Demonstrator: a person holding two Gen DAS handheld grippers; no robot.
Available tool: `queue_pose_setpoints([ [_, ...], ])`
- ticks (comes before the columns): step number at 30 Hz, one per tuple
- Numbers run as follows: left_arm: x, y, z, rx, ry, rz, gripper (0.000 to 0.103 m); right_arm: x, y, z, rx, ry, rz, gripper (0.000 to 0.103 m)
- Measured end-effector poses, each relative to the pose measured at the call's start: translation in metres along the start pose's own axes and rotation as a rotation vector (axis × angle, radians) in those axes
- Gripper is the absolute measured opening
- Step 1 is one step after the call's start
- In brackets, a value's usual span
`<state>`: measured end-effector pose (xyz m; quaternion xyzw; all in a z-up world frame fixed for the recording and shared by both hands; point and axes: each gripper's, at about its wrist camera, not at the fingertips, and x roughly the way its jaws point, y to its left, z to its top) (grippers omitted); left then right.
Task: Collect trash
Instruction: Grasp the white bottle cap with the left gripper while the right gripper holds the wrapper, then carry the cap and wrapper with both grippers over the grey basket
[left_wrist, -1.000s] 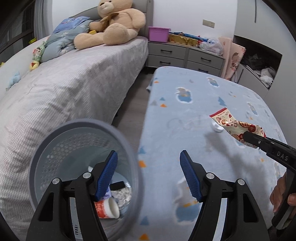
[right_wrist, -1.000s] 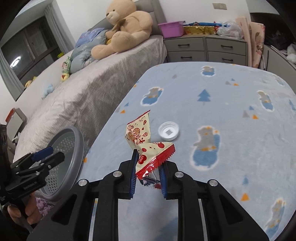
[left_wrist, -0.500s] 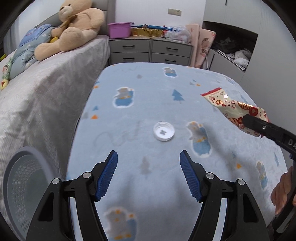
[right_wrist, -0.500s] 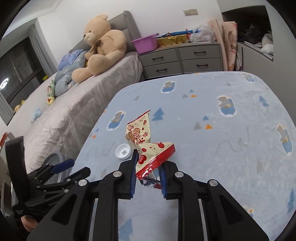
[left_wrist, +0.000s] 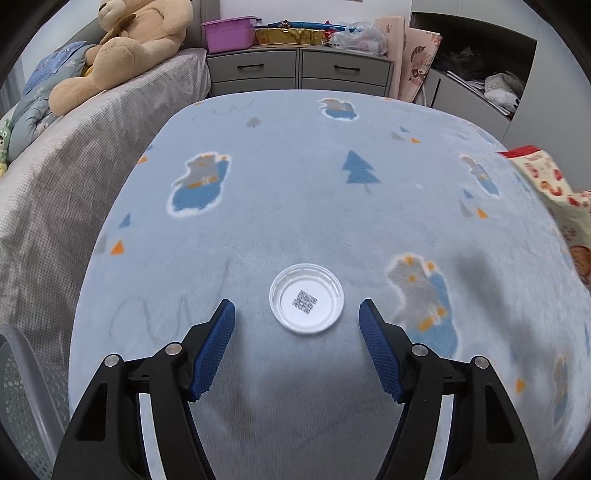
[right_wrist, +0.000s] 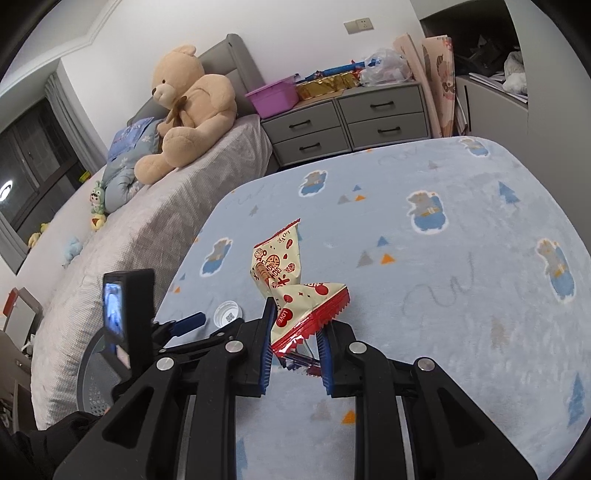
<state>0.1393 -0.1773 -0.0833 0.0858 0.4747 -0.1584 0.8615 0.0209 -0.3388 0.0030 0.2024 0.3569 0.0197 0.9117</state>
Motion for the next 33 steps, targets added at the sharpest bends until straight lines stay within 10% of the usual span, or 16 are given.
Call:
queue_pose_setpoints([
  [7,0.0,-0.004,0.0,0.018,-0.015,-0.001,0.039,-0.001,0.002,-0.001,-0.009,0.001,0.007,0.021],
  [19,-0.062,0.026,-0.038,-0.022,-0.044,0.003,0.039,0.012,0.021,-0.013,-0.043,0.04,0.007,0.021],
  [33,-0.169,0.149,-0.092,-0.165,-0.133,0.167,0.039,0.03,0.152,-0.057,-0.204,0.102,0.141,0.021],
])
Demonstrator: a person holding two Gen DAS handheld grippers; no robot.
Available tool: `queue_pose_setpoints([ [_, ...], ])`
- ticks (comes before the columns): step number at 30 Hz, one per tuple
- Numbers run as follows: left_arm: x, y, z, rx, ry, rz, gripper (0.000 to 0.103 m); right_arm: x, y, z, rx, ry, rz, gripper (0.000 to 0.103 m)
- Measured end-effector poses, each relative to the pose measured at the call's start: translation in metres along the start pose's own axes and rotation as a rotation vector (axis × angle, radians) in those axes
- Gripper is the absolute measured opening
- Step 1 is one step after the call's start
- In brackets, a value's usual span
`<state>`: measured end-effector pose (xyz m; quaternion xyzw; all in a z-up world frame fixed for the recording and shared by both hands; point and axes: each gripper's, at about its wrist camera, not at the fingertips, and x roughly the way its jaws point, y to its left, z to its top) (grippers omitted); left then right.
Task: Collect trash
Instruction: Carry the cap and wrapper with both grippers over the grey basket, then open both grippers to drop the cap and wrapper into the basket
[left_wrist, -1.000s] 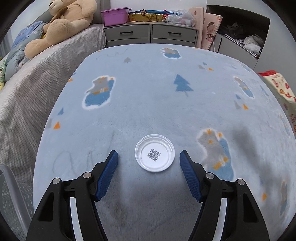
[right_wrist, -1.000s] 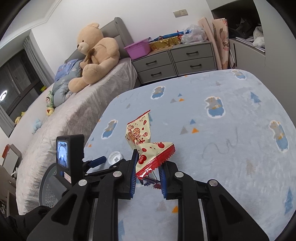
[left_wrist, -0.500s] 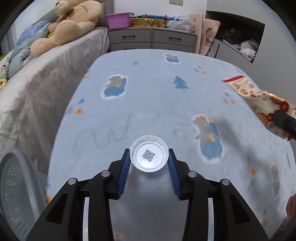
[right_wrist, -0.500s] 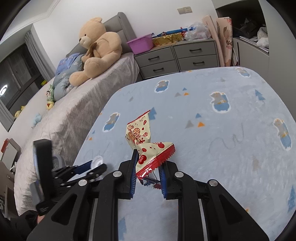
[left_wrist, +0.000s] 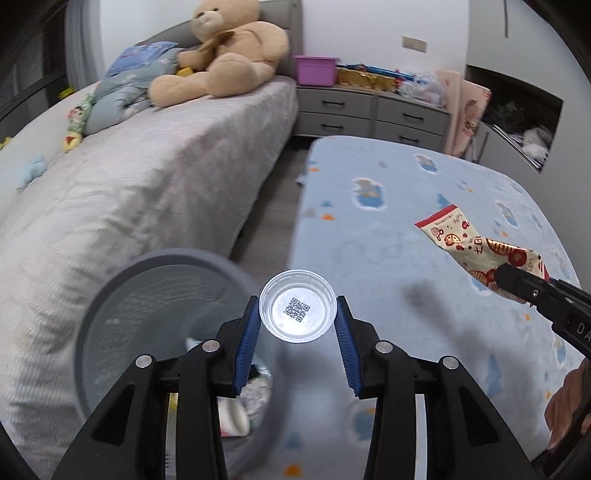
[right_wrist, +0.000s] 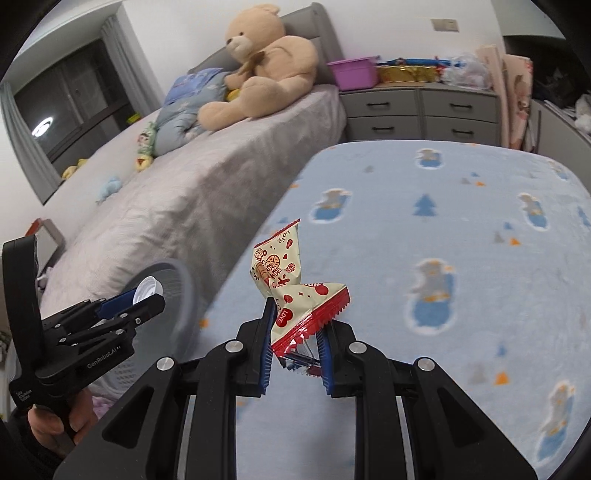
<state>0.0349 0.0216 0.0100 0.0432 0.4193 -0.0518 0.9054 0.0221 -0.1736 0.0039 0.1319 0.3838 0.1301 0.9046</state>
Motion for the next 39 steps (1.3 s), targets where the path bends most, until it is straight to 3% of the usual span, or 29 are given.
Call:
queue_pose_setpoints([
  [9,-0.019,0.101,-0.009,-0.125,-0.026,0.141,0.039,0.036,0.099,0.0,-0.052,0.034,0.14,0.021],
  [15,-0.012,0.139,-0.017,-0.203,-0.014,0.175,0.039,0.059,0.146,-0.004,-0.118,0.074,0.151,0.021],
  [29,0.003,0.162,-0.029,-0.246,0.029,0.159,0.041,0.097,0.184,-0.019,-0.21,0.136,0.112,0.027],
  [33,0.0,0.164,-0.03,-0.254,0.019,0.162,0.057,0.094,0.184,-0.017,-0.21,0.113,0.102,0.048],
  [39,-0.003,0.166,-0.031,-0.262,0.008,0.171,0.063,0.094,0.181,-0.016,-0.196,0.109,0.094,0.049],
])
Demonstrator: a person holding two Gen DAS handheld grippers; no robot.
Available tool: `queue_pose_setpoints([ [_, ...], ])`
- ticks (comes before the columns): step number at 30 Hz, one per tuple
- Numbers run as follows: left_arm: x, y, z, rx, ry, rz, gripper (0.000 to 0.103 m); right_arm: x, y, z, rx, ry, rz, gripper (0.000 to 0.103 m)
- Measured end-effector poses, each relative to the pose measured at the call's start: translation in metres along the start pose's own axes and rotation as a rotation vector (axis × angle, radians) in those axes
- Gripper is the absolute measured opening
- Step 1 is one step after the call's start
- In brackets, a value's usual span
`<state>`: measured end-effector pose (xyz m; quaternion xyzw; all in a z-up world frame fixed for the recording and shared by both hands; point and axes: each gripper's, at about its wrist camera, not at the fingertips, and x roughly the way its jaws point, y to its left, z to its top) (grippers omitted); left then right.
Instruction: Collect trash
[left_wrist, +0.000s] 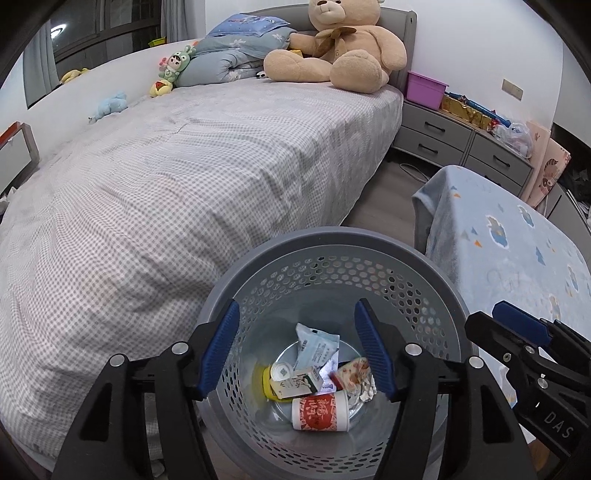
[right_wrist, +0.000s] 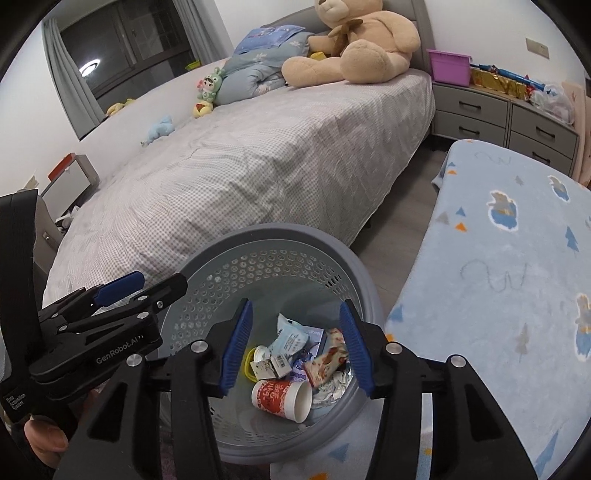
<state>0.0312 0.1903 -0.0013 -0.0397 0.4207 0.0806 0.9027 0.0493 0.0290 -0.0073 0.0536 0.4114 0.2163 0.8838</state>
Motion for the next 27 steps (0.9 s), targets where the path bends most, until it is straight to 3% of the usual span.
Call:
queue_pose_setpoints([
  [12,-0.0029,-0.001,0.0003,0.003,-0.012,0.011,0.066,-0.0015,-0.0021,-0.001,0.009,-0.004,-0.002,0.05],
  [27,-0.0031,-0.0023,-0.0007,0.005,-0.015,0.023,0.076,-0.0028,-0.0054,-0.0023,0.004,-0.024,-0.032,0.065],
])
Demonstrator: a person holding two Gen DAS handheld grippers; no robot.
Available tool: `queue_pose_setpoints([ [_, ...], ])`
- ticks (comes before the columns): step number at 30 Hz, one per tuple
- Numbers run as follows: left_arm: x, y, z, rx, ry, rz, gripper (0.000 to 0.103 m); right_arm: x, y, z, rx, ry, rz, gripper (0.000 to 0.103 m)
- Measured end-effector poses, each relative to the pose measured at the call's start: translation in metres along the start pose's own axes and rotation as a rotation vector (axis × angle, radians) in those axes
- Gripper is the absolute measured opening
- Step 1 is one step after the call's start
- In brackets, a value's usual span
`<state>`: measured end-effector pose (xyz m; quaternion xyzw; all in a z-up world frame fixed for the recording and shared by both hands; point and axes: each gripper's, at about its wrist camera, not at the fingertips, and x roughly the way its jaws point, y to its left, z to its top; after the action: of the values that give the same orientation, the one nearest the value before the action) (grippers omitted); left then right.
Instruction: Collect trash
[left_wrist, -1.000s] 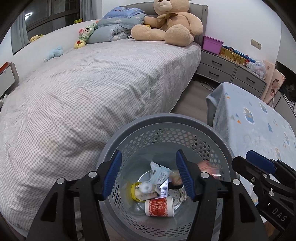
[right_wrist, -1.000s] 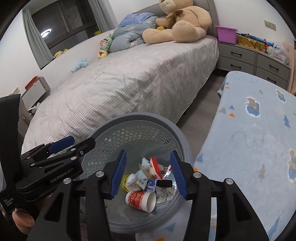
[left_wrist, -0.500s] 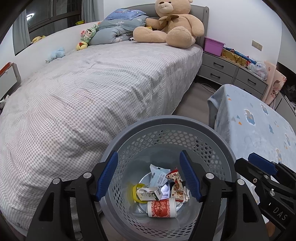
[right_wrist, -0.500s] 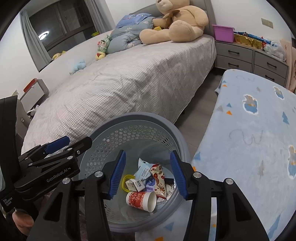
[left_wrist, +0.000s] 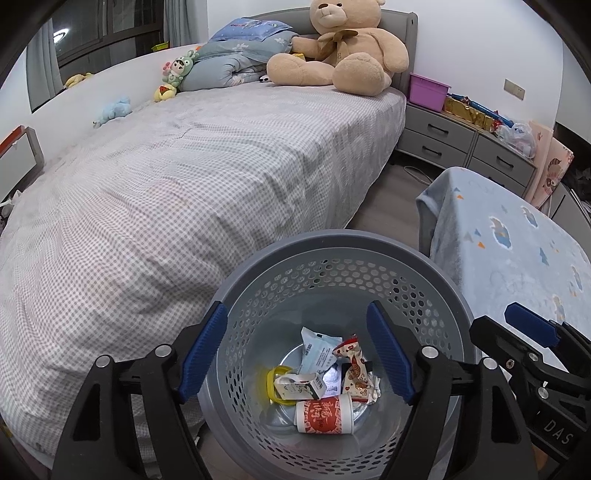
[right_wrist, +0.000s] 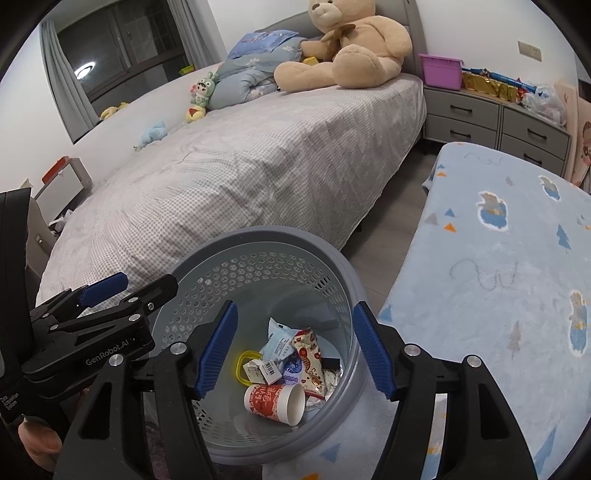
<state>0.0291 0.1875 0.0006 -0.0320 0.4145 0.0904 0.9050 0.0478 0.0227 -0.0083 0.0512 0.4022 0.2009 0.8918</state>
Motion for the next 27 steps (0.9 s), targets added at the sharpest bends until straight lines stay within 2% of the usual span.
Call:
queue_pose_setpoints([
  [10,-0.0012,0.0001,-0.0003,-0.001,-0.005,0.007,0.079,0.0014,-0.0015,0.0,0.005,-0.004,-0.004,0.075],
  [27,0.0014,0.0008,0.0002,-0.01,0.003,0.03,0.079,0.0026,-0.0046,-0.0019,0.015,-0.003,-0.011,0.077],
])
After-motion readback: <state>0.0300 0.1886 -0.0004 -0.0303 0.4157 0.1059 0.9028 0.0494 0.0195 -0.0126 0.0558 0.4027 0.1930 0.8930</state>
